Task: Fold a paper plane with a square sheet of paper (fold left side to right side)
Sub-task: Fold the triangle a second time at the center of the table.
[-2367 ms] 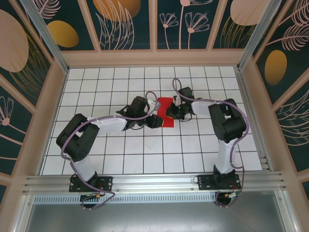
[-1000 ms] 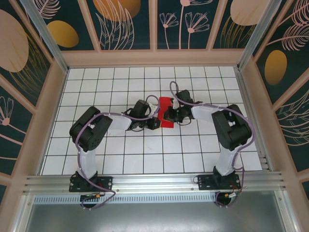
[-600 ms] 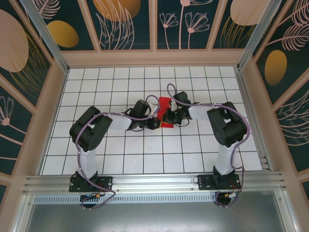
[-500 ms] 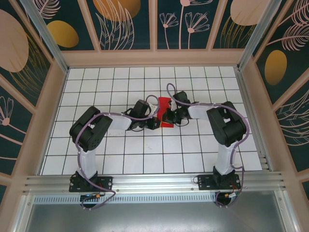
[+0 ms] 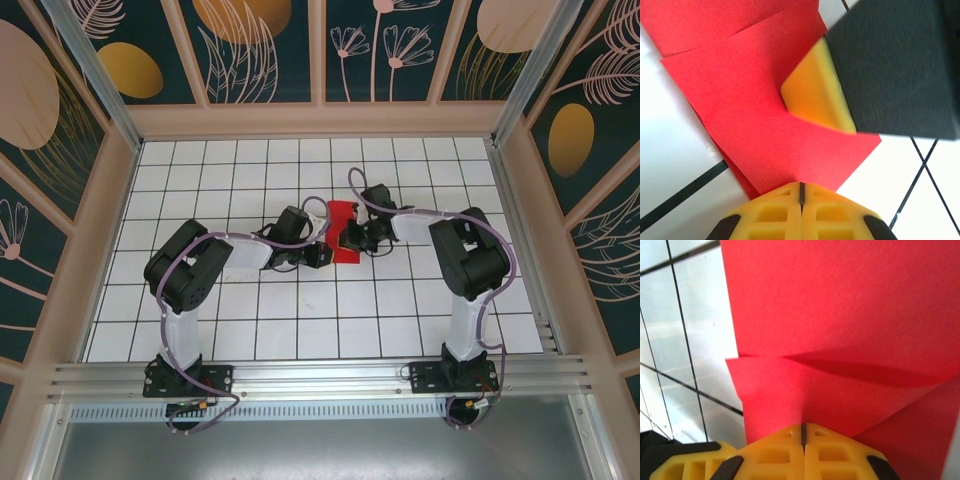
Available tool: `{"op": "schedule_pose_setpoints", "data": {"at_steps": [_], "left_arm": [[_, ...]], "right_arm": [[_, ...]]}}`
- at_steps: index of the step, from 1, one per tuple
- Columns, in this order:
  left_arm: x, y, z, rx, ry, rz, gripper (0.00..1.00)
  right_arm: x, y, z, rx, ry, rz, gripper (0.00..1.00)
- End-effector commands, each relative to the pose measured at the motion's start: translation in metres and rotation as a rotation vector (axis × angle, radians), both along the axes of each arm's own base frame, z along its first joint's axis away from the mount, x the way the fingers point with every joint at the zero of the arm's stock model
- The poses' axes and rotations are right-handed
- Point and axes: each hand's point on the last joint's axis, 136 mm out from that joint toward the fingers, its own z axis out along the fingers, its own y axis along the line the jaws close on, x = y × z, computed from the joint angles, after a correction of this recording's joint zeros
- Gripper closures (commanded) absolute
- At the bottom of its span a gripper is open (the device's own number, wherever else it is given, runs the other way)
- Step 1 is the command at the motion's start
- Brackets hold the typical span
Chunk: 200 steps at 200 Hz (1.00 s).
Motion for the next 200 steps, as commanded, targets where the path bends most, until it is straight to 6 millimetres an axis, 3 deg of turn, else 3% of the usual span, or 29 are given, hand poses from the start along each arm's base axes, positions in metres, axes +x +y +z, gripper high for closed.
{"op": "schedule_pose_setpoints", "data": {"at_steps": [1,77,117,171,175,200], "left_arm": [[-0.035,0.035,-0.06,0.173,0.19,0.026,0.97],[-0.036,0.035,-0.06,0.169,0.189,0.021,0.97],[-0.036,0.032,-0.056,0.155,0.186,0.016,0.96],[-0.026,0.011,-0.006,0.044,0.14,-0.024,0.81],[-0.018,0.004,0.007,0.017,0.116,-0.031,0.8],[-0.016,-0.011,0.041,-0.065,0.1,-0.075,0.78]], "right_arm": [[0.018,-0.02,-0.009,-0.067,-0.017,-0.044,0.96],[0.038,-0.056,-0.015,-0.102,-0.015,-0.099,0.96],[0.039,-0.058,-0.017,-0.095,-0.005,-0.095,0.96],[0.029,-0.053,-0.029,-0.085,0.026,-0.082,0.96],[0.029,-0.053,-0.029,-0.085,0.027,-0.081,0.96],[0.029,-0.053,-0.03,-0.086,0.03,-0.084,0.97]]}}
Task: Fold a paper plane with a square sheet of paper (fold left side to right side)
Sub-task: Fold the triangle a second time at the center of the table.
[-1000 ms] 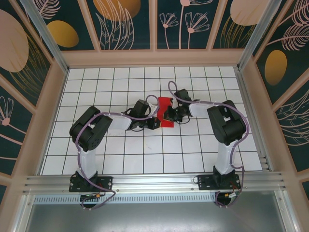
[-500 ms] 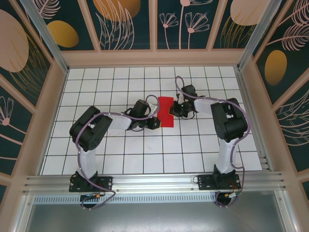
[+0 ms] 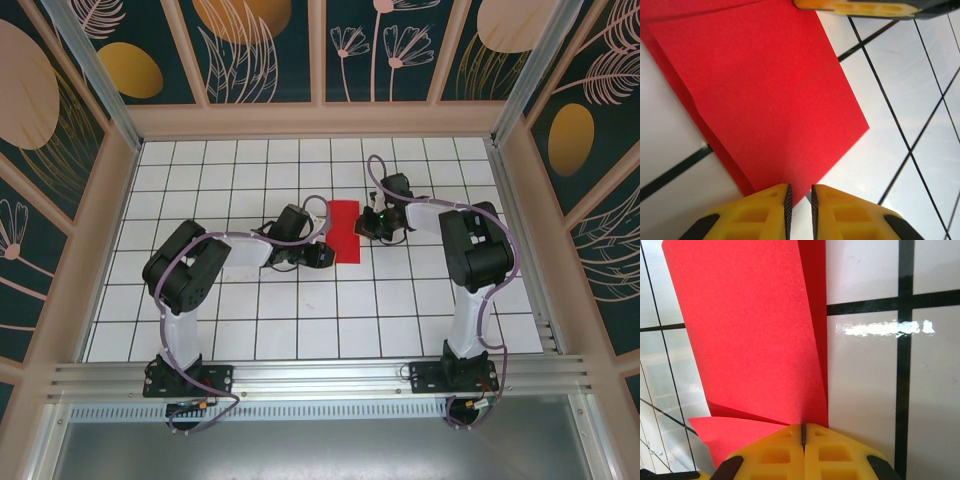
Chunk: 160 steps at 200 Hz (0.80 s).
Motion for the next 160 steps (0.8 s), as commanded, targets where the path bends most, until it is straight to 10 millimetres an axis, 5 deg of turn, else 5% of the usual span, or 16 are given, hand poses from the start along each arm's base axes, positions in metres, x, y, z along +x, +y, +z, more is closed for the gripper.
{"op": "schedule_pose_setpoints", "data": {"at_steps": [1,37,101,160], "left_arm": [[-0.006,-0.01,0.034,-0.063,0.035,-0.047,0.78],[0.005,-0.028,0.052,-0.123,0.022,-0.085,0.79],[0.034,-0.033,0.007,-0.004,0.026,-0.049,0.8],[0.02,-0.009,-0.021,0.118,0.044,-0.044,0.81]], "right_arm": [[-0.005,-0.015,-0.028,-0.077,0.044,-0.021,0.97],[-0.005,-0.014,-0.028,-0.079,0.043,-0.018,0.97],[-0.008,-0.014,-0.03,-0.085,0.05,-0.014,0.97],[-0.01,-0.016,-0.034,-0.109,0.061,-0.013,0.97]]}}
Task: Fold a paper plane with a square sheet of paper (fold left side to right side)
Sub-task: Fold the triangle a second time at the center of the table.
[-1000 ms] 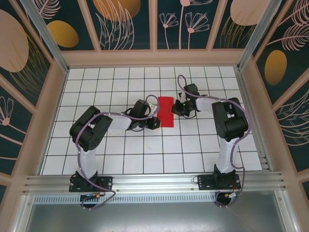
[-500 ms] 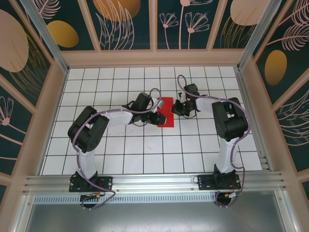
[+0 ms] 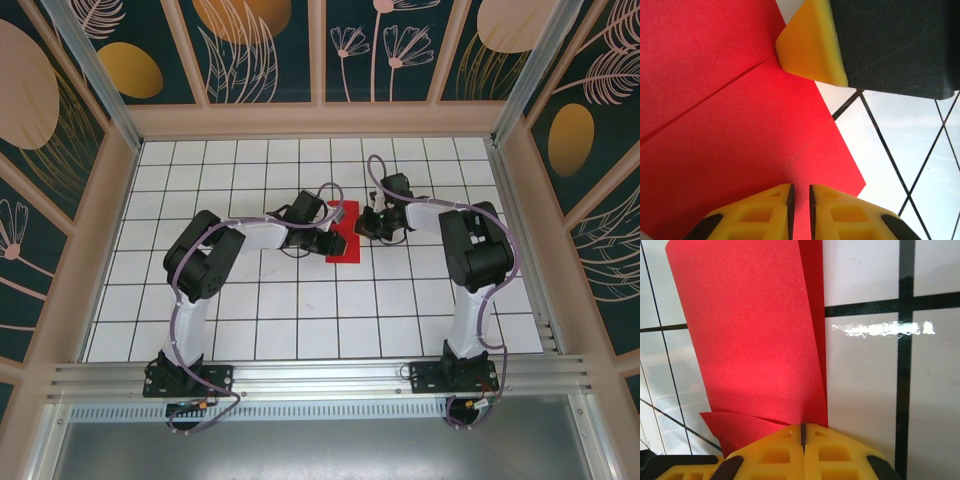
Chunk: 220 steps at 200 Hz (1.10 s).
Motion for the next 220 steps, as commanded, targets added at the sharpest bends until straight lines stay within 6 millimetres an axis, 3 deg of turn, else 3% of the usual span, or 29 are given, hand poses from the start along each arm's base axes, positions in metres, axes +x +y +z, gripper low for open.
{"op": "schedule_pose_setpoints", "data": {"at_steps": [1,92,135,151,162,193,220], "left_arm": [[-0.013,0.02,-0.018,0.095,0.018,-0.008,0.81],[-0.051,0.044,-0.021,0.108,0.062,-0.028,0.81],[-0.059,0.06,-0.025,0.15,0.055,-0.002,0.81],[-0.057,0.06,-0.016,0.123,0.049,0.003,0.81],[-0.061,0.065,-0.013,0.108,0.056,0.008,0.81],[-0.049,0.066,0.03,0.007,-0.003,0.034,0.75],[-0.03,0.074,0.051,-0.056,-0.031,0.093,0.67]], "right_arm": [[-0.01,-0.016,-0.034,-0.109,0.063,-0.014,0.97],[-0.009,-0.018,-0.039,-0.124,0.079,-0.01,0.97],[-0.009,-0.016,-0.036,-0.117,0.076,-0.007,0.96],[-0.008,-0.013,-0.034,-0.1,0.068,0.0,0.96],[-0.007,-0.009,-0.028,-0.077,0.055,0.006,0.96],[0.006,0.004,0.007,0.003,-0.037,0.026,0.92],[0.021,0.009,0.052,0.047,-0.155,0.033,0.76]]}}
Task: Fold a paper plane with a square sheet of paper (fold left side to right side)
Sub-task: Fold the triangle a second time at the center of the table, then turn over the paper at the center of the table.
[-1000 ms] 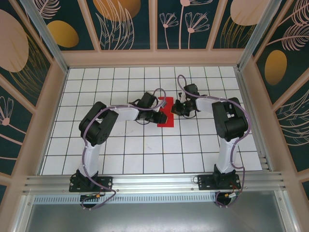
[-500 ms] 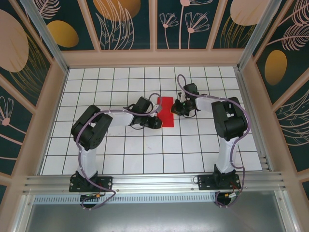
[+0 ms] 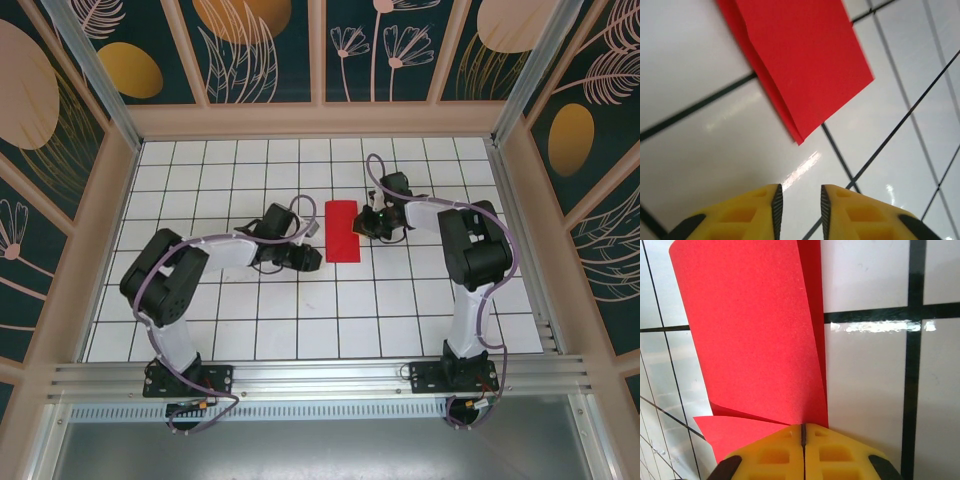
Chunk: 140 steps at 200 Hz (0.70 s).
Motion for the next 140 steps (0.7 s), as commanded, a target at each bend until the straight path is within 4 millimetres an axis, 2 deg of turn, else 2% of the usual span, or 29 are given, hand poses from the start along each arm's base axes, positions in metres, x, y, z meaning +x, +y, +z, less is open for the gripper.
{"op": "schedule_pose_setpoints", "data": {"at_steps": [1,30,33,38,63,85,101,140], "left_arm": [[0.014,0.004,0.028,-0.083,-0.025,0.039,0.67],[0.037,0.001,0.031,-0.136,-0.027,0.081,0.6],[0.037,0.0,0.029,-0.14,-0.023,0.081,0.59],[0.046,-0.007,0.039,-0.167,-0.043,0.078,0.58],[0.061,-0.024,0.037,-0.224,-0.023,0.059,0.56],[0.07,-0.032,0.028,-0.231,-0.007,0.05,0.55],[0.073,-0.036,0.024,-0.244,0.005,0.04,0.55],[0.075,-0.038,0.016,-0.238,0.023,0.042,0.65]], "right_arm": [[0.018,0.004,0.049,0.036,-0.15,0.013,0.75],[0.021,-0.006,0.082,0.053,-0.23,-0.005,0.52],[0.02,-0.008,0.082,0.052,-0.229,-0.008,0.5],[0.019,-0.011,0.085,0.051,-0.235,-0.012,0.48],[0.006,-0.028,0.083,0.038,-0.236,-0.032,0.37],[-0.01,-0.032,0.078,0.054,-0.224,-0.028,0.36],[-0.02,-0.028,0.072,0.094,-0.202,-0.006,0.36],[-0.03,-0.013,0.059,0.189,-0.147,0.018,0.38]]}}
